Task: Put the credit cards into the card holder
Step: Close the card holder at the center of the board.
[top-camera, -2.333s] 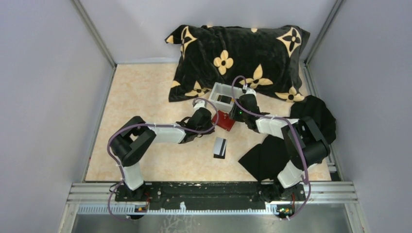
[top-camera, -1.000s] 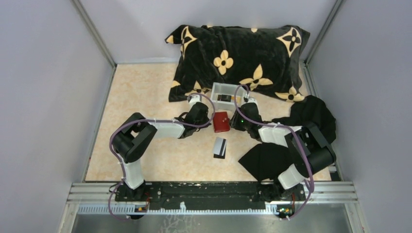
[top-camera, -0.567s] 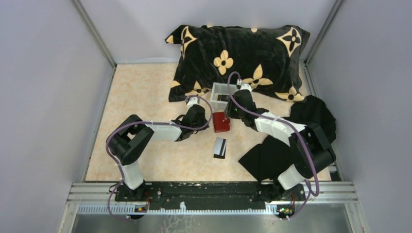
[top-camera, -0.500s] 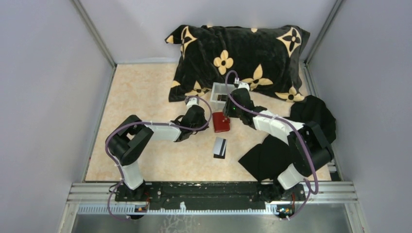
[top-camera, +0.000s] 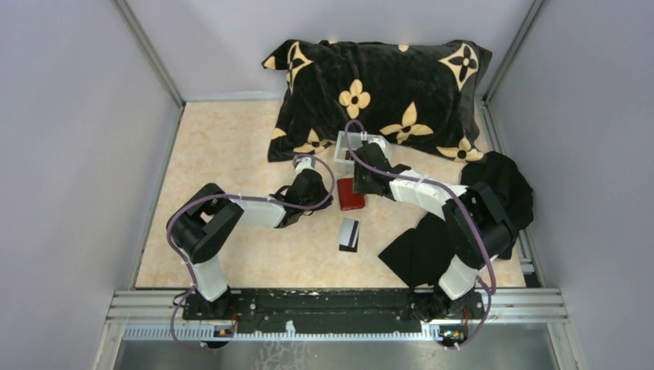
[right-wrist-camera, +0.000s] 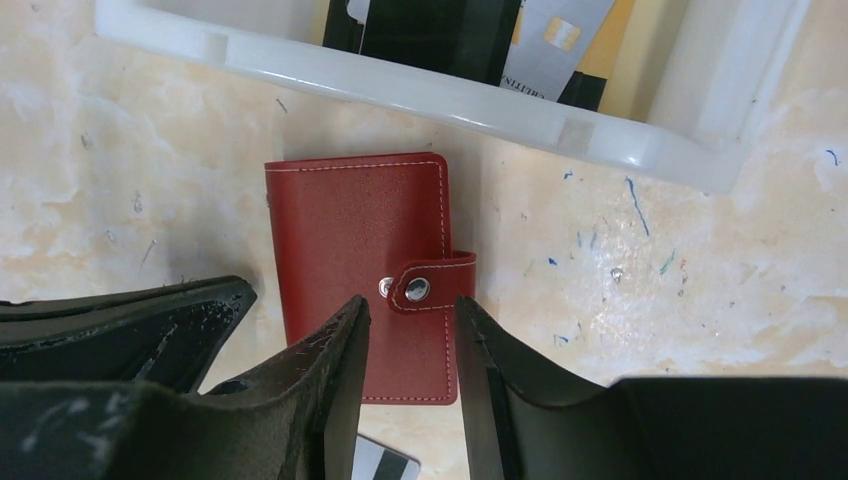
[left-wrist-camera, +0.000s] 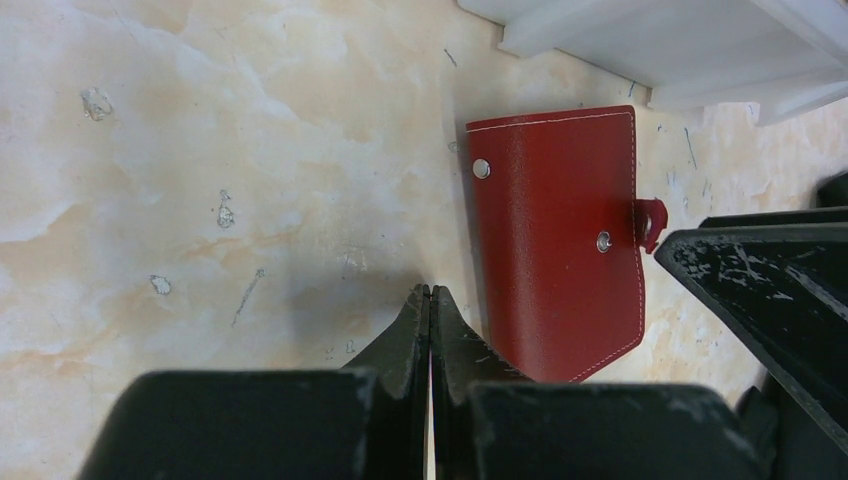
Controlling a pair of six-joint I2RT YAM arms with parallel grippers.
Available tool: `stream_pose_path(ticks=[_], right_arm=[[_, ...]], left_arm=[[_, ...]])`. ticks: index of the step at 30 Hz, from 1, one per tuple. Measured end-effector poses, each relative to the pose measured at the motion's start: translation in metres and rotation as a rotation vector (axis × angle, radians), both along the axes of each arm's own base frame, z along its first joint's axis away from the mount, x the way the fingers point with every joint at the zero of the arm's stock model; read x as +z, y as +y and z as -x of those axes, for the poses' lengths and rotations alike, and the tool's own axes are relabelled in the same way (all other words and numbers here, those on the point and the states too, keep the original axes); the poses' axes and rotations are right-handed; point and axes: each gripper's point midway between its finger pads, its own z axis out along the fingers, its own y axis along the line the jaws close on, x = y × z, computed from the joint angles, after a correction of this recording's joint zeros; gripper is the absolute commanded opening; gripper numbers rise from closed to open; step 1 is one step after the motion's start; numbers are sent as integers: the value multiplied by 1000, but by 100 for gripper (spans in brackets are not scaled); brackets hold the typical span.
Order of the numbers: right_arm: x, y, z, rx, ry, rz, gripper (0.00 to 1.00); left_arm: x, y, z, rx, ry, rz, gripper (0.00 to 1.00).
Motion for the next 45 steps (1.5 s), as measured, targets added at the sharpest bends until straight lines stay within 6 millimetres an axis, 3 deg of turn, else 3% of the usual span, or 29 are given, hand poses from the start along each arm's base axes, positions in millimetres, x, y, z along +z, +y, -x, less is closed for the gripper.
stream_pose_path(ticks=[13,30,45], right_arm=[[-12,5,0,16,26,64,34],[-10,0,-4,0,7,92,23],[-1,6,-11,9,-21,93,22]], left_arm=[[0,-2,2,-11,-1,16,0],[0,-3,2,-14,0,18,0],[0,-3,2,-14,0,18,0]])
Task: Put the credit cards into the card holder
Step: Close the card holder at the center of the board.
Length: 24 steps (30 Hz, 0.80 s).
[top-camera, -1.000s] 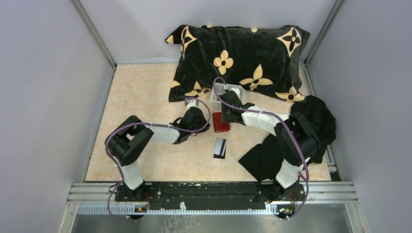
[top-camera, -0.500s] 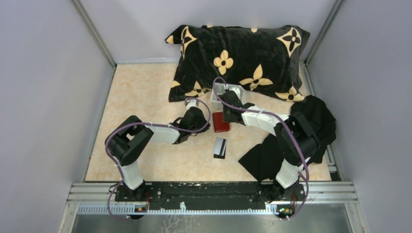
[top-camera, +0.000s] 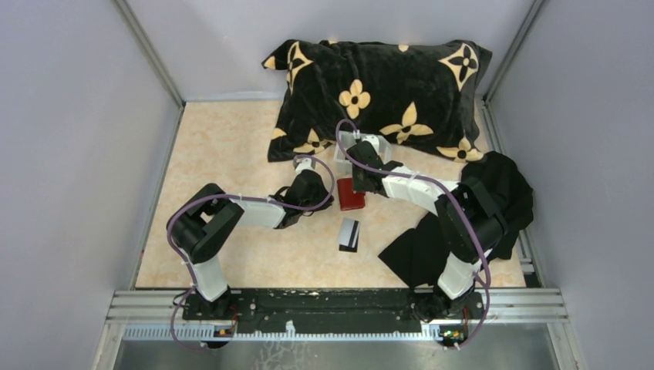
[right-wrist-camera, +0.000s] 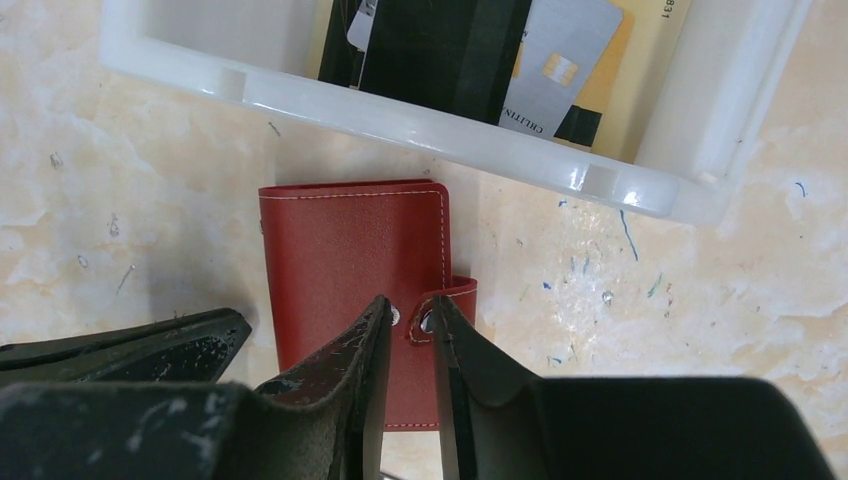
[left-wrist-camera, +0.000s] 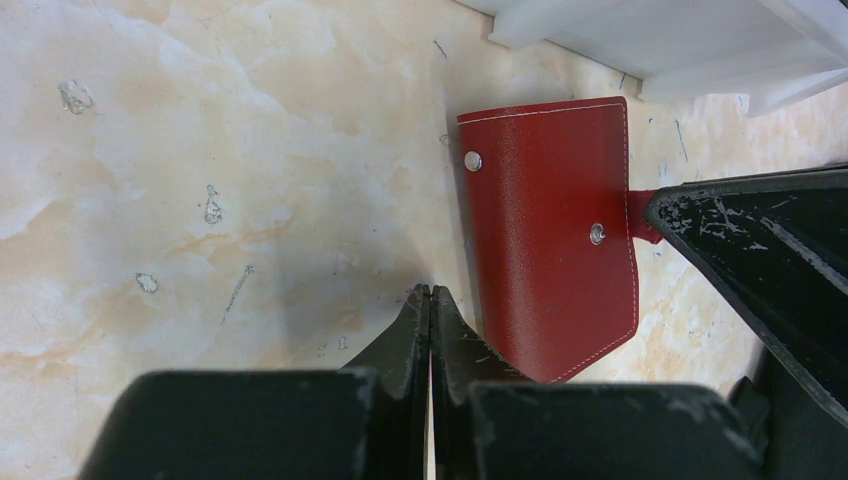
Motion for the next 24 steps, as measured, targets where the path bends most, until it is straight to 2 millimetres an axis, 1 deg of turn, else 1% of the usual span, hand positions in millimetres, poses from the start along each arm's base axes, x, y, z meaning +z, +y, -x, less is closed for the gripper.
stream_pose_path(ticks=[9,24], right_arm=[[-8,1,4,12,24,22,22],[-9,0,5,20,25,39,12]], left_arm=[[0,0,0,0,0,0,0],[0,0,0,-1,1,0,0]])
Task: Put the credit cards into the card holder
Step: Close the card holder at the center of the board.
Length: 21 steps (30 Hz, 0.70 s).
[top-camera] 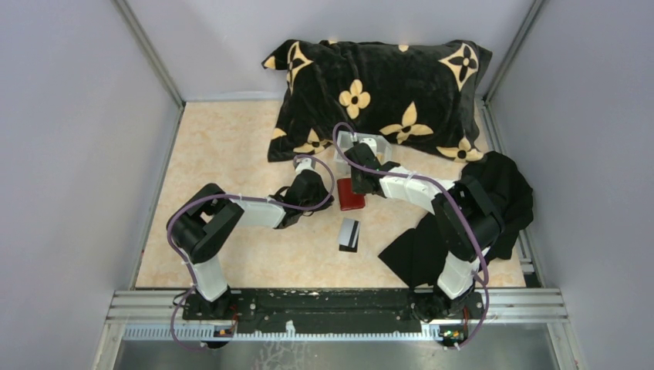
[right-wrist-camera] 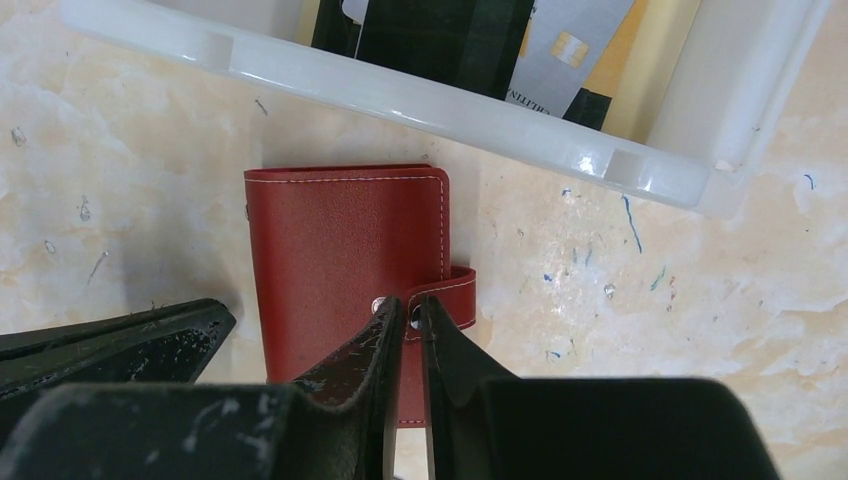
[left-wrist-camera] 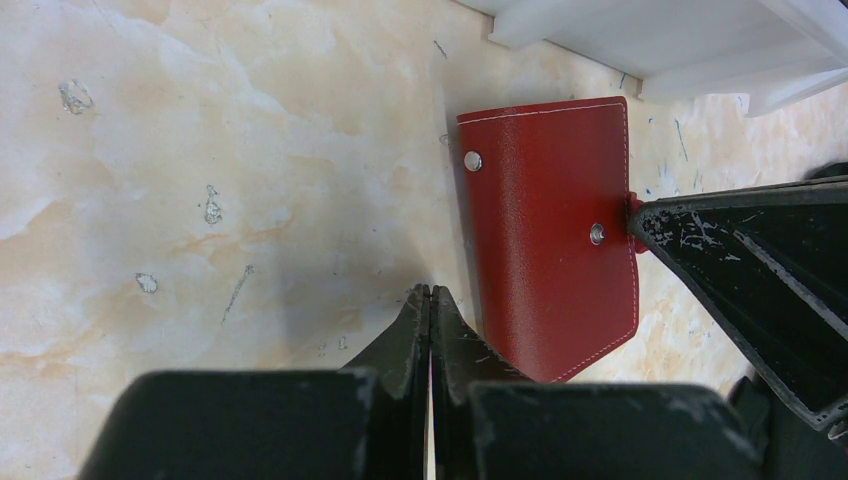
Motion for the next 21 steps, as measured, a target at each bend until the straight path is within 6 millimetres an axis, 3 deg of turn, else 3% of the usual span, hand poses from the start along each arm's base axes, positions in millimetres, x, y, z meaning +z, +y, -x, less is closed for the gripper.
stream_pose_path(ticks=[12,21], right_arm=[[0,3,2,10,-2,2,0],[4,10,0,19,-11,-6,0]], left_arm=[[0,0,0,-2,1,1,0],[0,-2,2,-15,6,8,0]])
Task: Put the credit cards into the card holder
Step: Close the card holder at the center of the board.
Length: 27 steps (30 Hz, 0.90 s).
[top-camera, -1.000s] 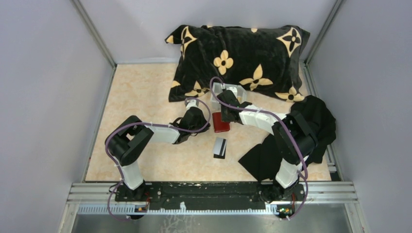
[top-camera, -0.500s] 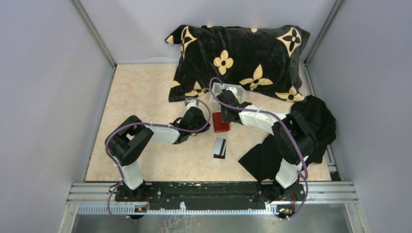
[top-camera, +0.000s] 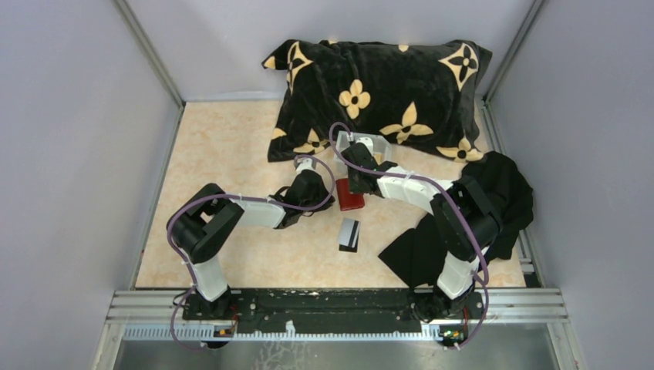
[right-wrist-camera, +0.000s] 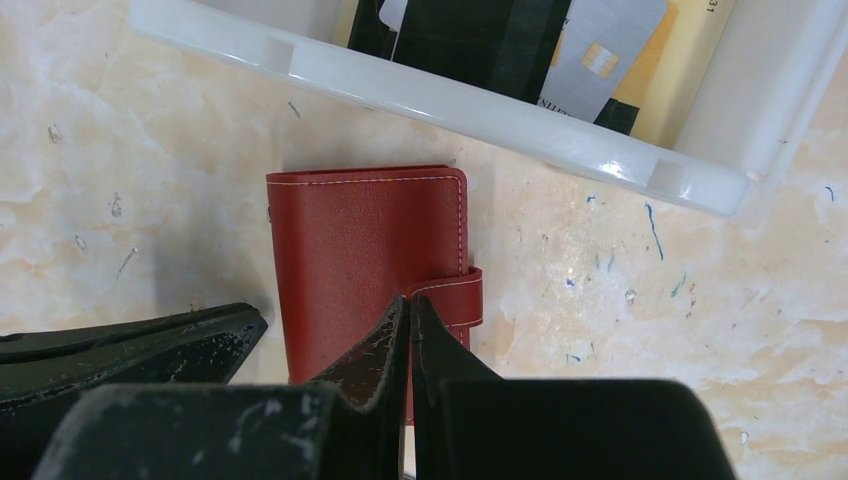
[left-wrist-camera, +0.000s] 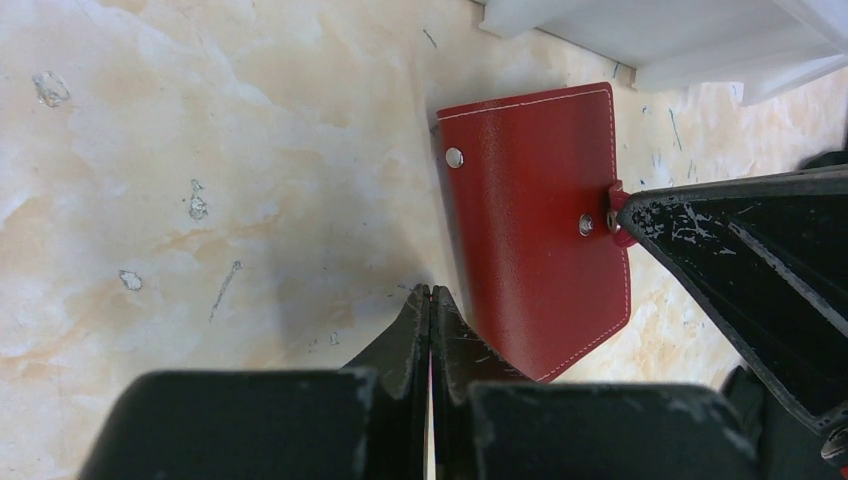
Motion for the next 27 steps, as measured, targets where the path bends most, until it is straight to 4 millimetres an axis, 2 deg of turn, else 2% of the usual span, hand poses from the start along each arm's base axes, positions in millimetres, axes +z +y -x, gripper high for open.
stream_pose_path(ticks=[27], right_arm=[[-10,4,4,14,18,14,0]], left_arm=[[0,-5,2,-22,6,15,0]])
